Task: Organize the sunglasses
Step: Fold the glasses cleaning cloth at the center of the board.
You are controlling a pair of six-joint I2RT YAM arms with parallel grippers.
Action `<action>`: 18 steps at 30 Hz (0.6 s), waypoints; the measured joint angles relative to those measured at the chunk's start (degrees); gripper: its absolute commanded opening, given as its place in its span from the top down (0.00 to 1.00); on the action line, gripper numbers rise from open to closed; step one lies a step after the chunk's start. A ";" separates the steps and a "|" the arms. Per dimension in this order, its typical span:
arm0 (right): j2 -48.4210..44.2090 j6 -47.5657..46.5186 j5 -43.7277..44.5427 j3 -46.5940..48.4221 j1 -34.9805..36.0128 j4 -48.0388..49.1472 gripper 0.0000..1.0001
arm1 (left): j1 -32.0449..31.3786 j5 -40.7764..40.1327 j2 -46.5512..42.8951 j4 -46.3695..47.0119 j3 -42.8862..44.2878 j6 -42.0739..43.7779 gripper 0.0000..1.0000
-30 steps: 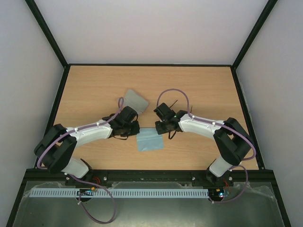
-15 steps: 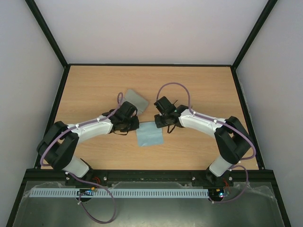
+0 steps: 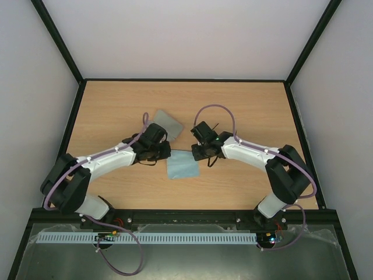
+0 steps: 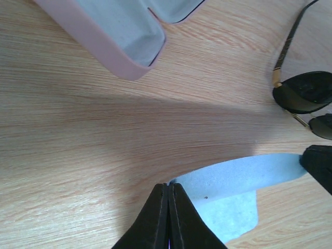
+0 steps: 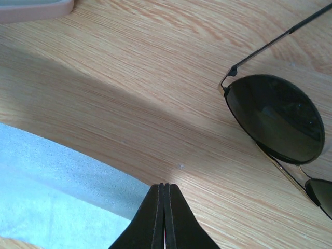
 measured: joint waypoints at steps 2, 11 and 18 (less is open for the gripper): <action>-0.57 0.04 -0.22 -0.59 0.00 -0.02 0.99 | 0.00 0.22 -1.07 0.00 -0.13 -0.02 0.97; -3.85 0.28 -1.01 -1.36 0.00 -0.07 0.99 | -1.01 0.48 -3.74 -0.17 -2.21 -0.74 0.97; -5.14 0.96 -2.58 -2.93 0.02 -0.13 0.99 | -2.05 0.55 -5.27 -0.26 -4.26 -1.64 0.97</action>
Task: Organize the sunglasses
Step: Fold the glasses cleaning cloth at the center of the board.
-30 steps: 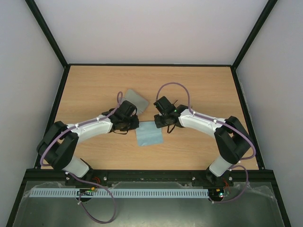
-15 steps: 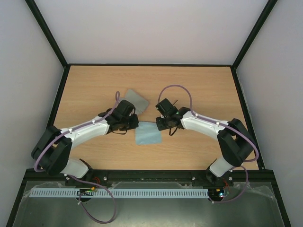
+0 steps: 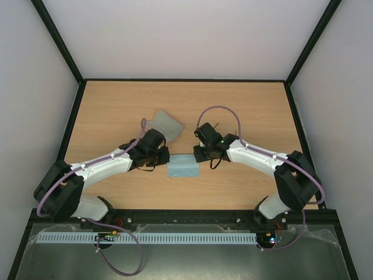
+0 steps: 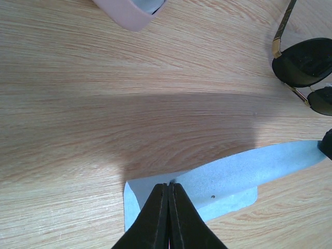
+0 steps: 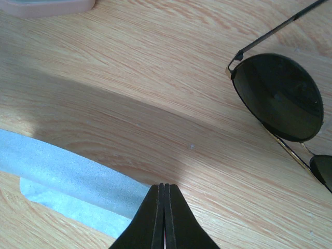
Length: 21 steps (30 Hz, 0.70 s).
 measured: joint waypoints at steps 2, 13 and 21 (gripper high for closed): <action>-0.33 0.24 -0.33 -0.46 0.00 0.00 0.99 | -0.11 0.07 -0.35 0.00 -0.20 -0.26 0.98; -2.56 1.31 -1.03 -1.88 0.81 -0.22 0.98 | -1.03 0.09 -2.80 -0.81 -0.76 -1.31 0.97; -3.21 1.95 -1.16 -3.48 1.90 -0.26 0.99 | -3.41 0.04 -4.24 -0.90 -3.39 -3.30 0.97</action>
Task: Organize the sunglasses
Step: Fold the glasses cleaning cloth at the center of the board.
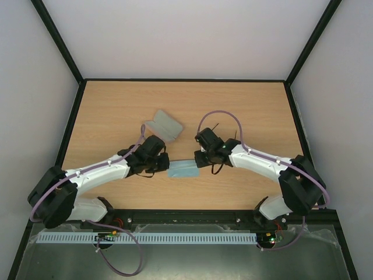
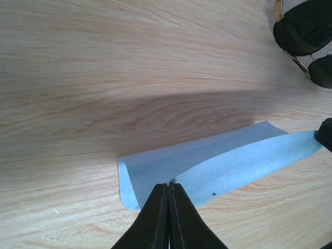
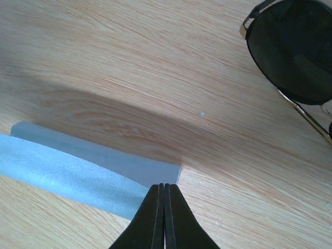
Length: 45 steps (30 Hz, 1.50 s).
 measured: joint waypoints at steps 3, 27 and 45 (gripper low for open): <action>-0.61 0.20 -0.02 -0.81 0.26 -0.22 0.99 | -0.72 -0.02 -0.35 -0.11 -0.35 -0.59 0.97; -3.63 2.69 -1.53 -5.03 3.08 -0.63 0.98 | -2.73 -0.52 -3.08 -0.09 -3.65 -2.73 0.97; -3.65 2.99 -1.70 -6.25 3.26 -0.26 0.99 | -4.28 -0.55 -3.93 0.37 -5.14 -4.22 0.97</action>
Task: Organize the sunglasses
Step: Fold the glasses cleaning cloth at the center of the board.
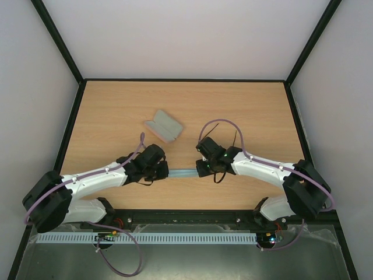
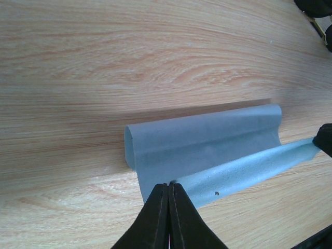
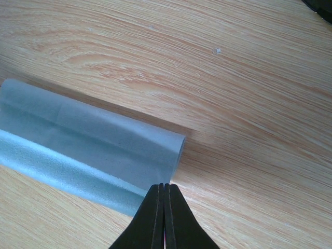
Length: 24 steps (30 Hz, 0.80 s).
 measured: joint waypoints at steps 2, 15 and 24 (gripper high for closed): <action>0.00 0.02 -0.09 -0.15 0.02 0.20 0.99 | -0.28 -0.02 0.00 0.31 -0.50 -0.24 0.97; -0.87 0.44 -0.85 -1.44 0.11 0.81 0.99 | -0.94 -0.04 -0.04 1.46 -1.77 -1.40 0.97; -1.22 0.63 -1.22 -2.51 0.11 1.31 0.99 | -1.09 -0.02 -0.04 1.64 -2.14 -1.51 0.97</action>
